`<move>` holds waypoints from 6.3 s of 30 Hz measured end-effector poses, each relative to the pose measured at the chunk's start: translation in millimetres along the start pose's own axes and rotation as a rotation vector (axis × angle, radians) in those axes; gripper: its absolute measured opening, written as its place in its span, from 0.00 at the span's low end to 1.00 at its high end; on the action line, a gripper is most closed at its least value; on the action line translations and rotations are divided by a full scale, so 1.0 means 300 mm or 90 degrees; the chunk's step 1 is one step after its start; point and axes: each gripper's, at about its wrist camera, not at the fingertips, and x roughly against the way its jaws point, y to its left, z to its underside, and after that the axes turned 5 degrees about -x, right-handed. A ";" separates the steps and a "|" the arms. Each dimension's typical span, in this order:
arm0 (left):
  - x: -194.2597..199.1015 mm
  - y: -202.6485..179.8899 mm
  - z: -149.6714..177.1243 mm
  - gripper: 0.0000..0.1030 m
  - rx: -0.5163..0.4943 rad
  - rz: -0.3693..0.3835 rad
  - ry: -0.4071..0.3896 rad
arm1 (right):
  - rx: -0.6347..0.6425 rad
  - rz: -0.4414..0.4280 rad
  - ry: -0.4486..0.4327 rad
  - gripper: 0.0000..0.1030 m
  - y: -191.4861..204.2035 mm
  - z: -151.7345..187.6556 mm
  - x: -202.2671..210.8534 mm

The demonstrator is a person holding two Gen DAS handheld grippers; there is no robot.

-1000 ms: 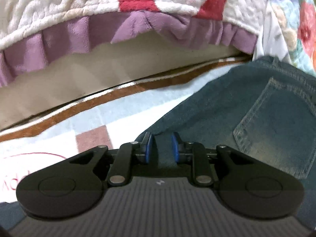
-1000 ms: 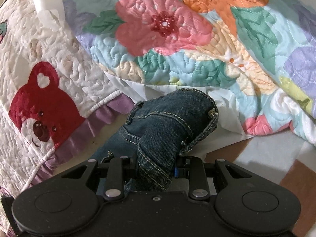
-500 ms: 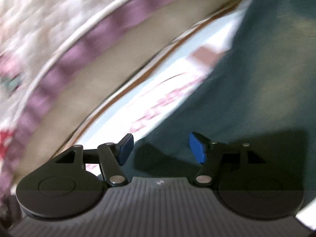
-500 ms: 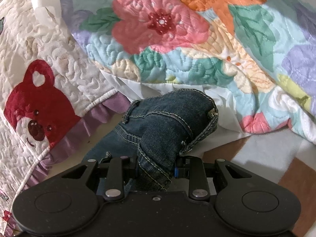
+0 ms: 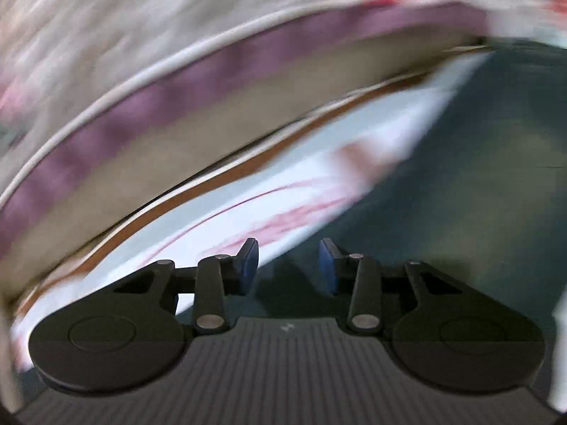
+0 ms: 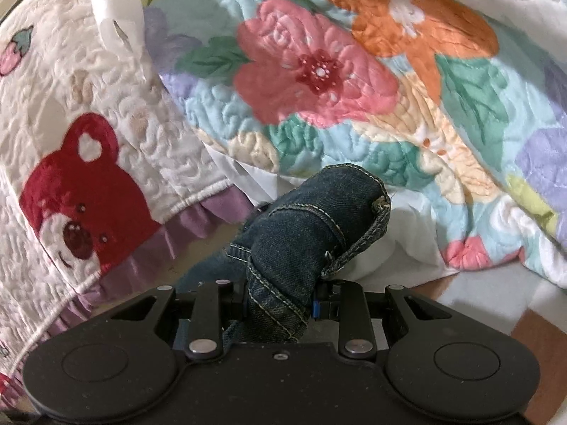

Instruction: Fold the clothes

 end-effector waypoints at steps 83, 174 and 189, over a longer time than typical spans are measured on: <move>0.508 0.627 1.426 0.58 0.488 -0.175 -0.163 | 0.552 -0.310 0.070 0.30 1.635 1.294 0.457; 0.641 0.778 1.294 0.10 0.513 -0.222 -0.379 | 0.511 -0.208 0.156 0.64 0.776 1.169 0.330; 0.410 0.856 1.495 0.11 0.648 -0.183 -0.185 | 0.633 -0.232 0.209 0.65 0.800 1.277 0.346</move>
